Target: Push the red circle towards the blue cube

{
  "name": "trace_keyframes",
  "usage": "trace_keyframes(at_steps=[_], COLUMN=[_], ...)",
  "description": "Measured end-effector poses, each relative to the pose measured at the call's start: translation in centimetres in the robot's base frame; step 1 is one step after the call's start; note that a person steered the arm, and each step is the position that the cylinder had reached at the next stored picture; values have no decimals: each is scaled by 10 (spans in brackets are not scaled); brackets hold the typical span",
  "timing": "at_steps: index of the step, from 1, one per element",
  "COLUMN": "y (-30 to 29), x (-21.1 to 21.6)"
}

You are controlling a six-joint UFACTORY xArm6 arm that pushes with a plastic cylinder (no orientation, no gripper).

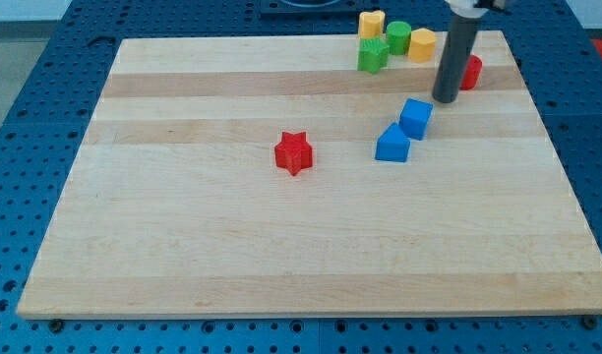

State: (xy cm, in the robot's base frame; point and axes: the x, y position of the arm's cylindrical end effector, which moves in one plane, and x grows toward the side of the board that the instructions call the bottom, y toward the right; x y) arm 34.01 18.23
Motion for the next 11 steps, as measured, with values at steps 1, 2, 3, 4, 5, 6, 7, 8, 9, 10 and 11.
trace_keyframes(at_steps=[1, 2, 3, 4, 5, 6, 7, 8, 9, 10, 11], y=[-13, -38, -38, -6, 59, 124, 134, 102, 37, -30, -70], x=[24, 44, 59, 49, 14, -33, -75, -79, -69, -42, -22])
